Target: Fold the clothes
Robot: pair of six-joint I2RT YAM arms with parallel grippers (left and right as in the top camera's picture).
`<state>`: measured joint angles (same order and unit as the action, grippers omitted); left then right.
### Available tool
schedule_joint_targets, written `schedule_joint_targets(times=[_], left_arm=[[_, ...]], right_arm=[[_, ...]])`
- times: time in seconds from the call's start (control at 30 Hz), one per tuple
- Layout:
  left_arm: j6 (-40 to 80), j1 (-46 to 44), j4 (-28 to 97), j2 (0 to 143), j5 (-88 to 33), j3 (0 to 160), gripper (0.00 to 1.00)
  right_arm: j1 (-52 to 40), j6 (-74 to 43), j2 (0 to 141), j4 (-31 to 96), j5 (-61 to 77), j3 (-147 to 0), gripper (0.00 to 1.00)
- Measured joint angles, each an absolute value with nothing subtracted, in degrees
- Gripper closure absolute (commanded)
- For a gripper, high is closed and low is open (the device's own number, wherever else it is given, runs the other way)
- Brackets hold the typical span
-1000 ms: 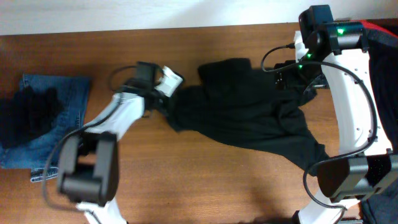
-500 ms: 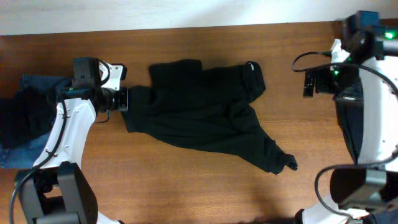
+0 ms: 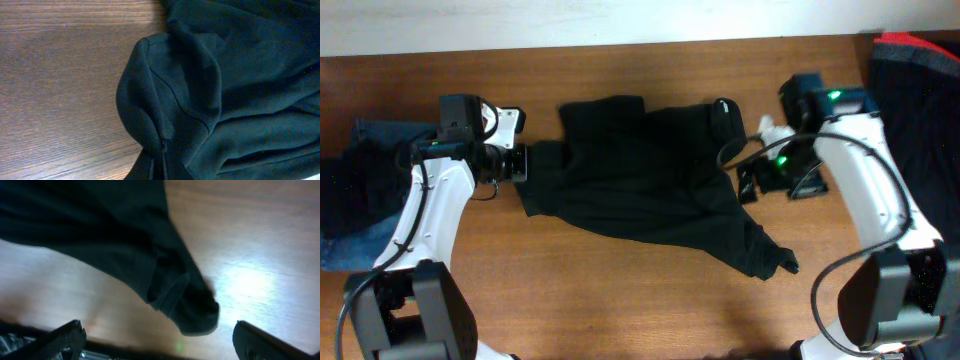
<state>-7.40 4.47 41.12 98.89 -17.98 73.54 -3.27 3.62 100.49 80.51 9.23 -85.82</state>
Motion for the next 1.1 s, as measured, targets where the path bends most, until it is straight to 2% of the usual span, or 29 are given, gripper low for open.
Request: schedule_joint_targets(times=[0.13, 0.23, 0.5, 1.0, 1.1], left_arm=[[-7.40, 4.47, 40.97, 98.89, -17.98, 73.52, 1.00], [-7.40, 4.47, 40.97, 98.89, -17.96, 73.49, 1.00], [-7.40, 4.47, 40.99, 98.89, -17.98, 73.49, 1.00], [-7.40, 4.47, 40.99, 98.89, -17.96, 73.49, 0.99], [-7.40, 4.47, 40.99, 98.89, -17.96, 73.49, 0.99]], right_arm=[[-4.64, 3.86, 100.55, 71.75, 10.00, -75.48, 0.00], [-5.63, 4.10, 100.55, 66.92, 10.94, -70.72, 0.03], [-9.15, 4.34, 100.55, 59.24, 12.27, -67.94, 0.05], [-10.02, 4.32, 100.57, 58.24, 12.82, -67.90, 0.06], [-10.02, 4.29, 101.49, 58.00, 12.84, -67.90, 0.12]])
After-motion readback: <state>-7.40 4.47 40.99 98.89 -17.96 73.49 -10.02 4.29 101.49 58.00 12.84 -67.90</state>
